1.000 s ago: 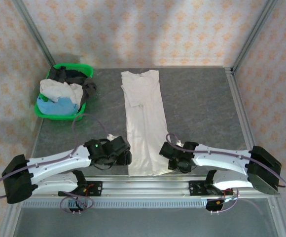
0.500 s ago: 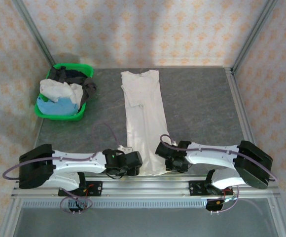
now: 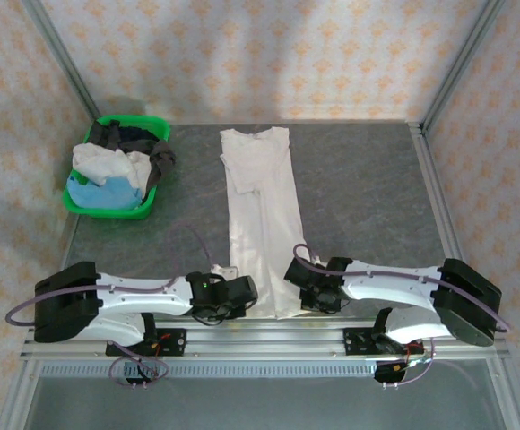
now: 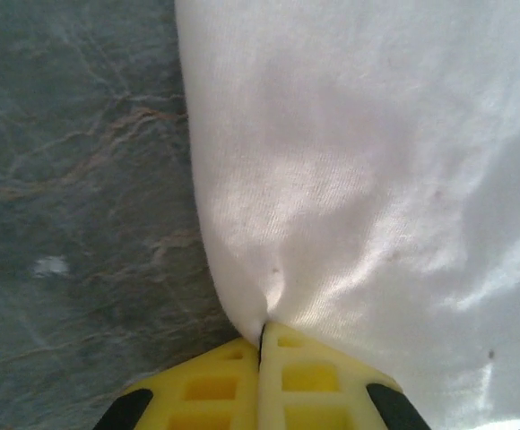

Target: Fold and stack the t-shirts

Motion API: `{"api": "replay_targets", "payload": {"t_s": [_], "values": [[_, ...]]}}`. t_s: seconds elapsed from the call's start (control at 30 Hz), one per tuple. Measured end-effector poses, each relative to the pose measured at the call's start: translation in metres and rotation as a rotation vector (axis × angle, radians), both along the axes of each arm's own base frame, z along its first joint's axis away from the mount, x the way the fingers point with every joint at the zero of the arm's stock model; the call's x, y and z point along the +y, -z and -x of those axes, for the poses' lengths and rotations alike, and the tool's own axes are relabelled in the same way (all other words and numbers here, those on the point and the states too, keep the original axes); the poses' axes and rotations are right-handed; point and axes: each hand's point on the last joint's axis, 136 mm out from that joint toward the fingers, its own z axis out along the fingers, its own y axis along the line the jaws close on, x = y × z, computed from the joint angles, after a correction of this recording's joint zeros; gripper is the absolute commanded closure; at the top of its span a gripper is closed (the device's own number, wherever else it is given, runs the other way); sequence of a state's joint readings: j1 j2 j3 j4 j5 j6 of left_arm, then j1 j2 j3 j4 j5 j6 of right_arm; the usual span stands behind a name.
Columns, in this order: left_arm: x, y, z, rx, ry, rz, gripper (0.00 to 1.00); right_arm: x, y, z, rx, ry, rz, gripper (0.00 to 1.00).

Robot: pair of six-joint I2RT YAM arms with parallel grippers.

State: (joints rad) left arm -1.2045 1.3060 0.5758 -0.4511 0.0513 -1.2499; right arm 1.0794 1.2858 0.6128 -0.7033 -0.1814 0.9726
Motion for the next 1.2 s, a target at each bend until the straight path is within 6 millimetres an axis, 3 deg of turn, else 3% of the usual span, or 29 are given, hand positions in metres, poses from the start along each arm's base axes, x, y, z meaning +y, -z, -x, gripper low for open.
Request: {"api": "replay_targets", "payload": {"t_s": [0.13,0.23,0.47,0.57,0.73,0.87,1.07,1.2], "values": [[-0.004,-0.014,-0.003,-0.031,-0.013,0.065,1.00,-0.001,-0.007,-0.002,-0.009,-0.007,-0.001,0.99],[-0.003,-0.033,-0.014,-0.061,-0.049,0.120,1.00,0.003,-0.025,-0.015,-0.044,0.007,-0.018,1.00],[0.028,-0.085,-0.084,-0.177,-0.223,0.167,1.00,0.016,-0.084,-0.088,-0.220,0.052,-0.070,1.00],[0.038,-0.097,-0.119,-0.199,-0.265,0.142,1.00,0.022,-0.098,-0.127,-0.269,0.048,-0.038,1.00],[0.034,-0.090,-0.167,-0.159,-0.231,0.069,1.00,0.038,-0.103,-0.190,-0.297,0.021,0.008,1.00],[0.034,-0.079,-0.200,-0.116,-0.201,0.039,1.00,0.037,-0.098,-0.234,-0.301,0.018,0.032,1.00],[0.043,-0.070,-0.243,-0.078,-0.190,0.036,1.00,0.030,-0.086,-0.283,-0.280,0.030,0.035,1.00],[0.042,-0.061,-0.265,-0.051,-0.173,0.045,1.00,0.036,-0.076,-0.303,-0.261,0.010,0.031,1.00]]}}
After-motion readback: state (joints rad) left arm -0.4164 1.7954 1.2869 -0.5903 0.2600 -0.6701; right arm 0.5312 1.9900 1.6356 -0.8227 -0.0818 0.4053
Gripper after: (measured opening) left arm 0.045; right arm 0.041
